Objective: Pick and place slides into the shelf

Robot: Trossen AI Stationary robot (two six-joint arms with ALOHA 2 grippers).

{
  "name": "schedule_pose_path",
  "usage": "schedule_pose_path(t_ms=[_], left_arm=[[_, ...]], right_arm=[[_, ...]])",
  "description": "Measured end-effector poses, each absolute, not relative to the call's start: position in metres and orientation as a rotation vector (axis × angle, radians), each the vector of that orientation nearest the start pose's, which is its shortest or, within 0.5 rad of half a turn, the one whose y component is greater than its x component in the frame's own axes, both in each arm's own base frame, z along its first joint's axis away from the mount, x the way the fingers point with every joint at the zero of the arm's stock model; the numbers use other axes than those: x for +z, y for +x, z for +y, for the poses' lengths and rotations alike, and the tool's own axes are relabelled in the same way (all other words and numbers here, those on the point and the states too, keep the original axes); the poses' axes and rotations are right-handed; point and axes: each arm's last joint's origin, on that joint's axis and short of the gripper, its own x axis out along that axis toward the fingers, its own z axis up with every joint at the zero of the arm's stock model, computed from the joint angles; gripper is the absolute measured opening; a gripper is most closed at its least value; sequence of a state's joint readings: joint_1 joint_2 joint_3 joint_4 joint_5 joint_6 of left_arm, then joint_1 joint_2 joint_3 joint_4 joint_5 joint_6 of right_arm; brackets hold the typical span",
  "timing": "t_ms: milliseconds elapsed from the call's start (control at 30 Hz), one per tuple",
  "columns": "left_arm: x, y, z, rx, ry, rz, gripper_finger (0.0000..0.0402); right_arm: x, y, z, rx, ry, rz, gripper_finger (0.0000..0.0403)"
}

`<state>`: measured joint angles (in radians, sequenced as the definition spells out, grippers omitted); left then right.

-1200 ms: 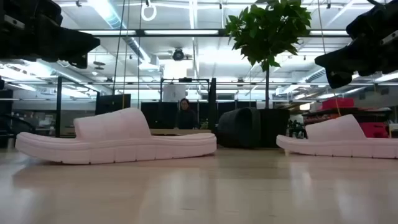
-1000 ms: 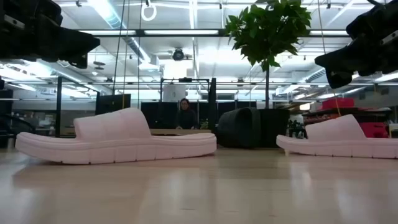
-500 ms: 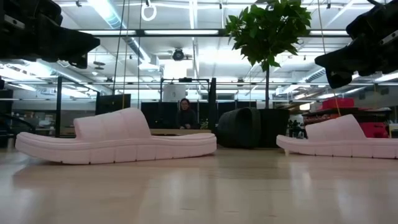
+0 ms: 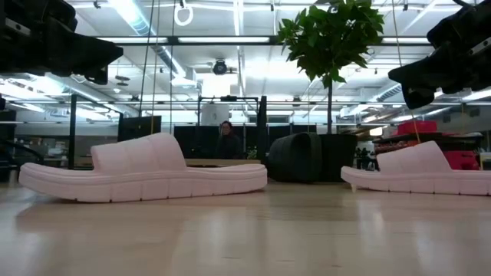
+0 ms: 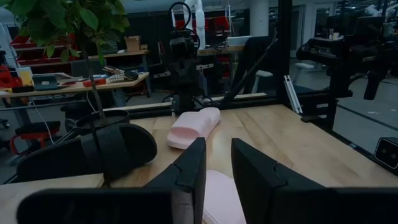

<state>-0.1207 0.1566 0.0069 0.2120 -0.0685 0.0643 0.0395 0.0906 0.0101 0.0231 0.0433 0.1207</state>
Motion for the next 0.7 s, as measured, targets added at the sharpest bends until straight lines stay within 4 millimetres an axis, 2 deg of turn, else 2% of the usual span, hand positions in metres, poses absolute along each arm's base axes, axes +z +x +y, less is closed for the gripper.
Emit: schedule_pose_path(t_ms=[267, 700], left_arm=[[0.1735, 0.1064, -0.0109, -0.05, 0.058, -0.064, 0.0091], [0.1734, 0.1064, -0.0109, -0.05, 0.059, -0.063, 0.0082]], right_arm=[[0.1619, 0.1026, 0.0028, -0.007, 0.118, 0.058, 0.0014], [0.1619, 0.1026, 0.0028, -0.007, 0.118, 0.058, 0.0014]])
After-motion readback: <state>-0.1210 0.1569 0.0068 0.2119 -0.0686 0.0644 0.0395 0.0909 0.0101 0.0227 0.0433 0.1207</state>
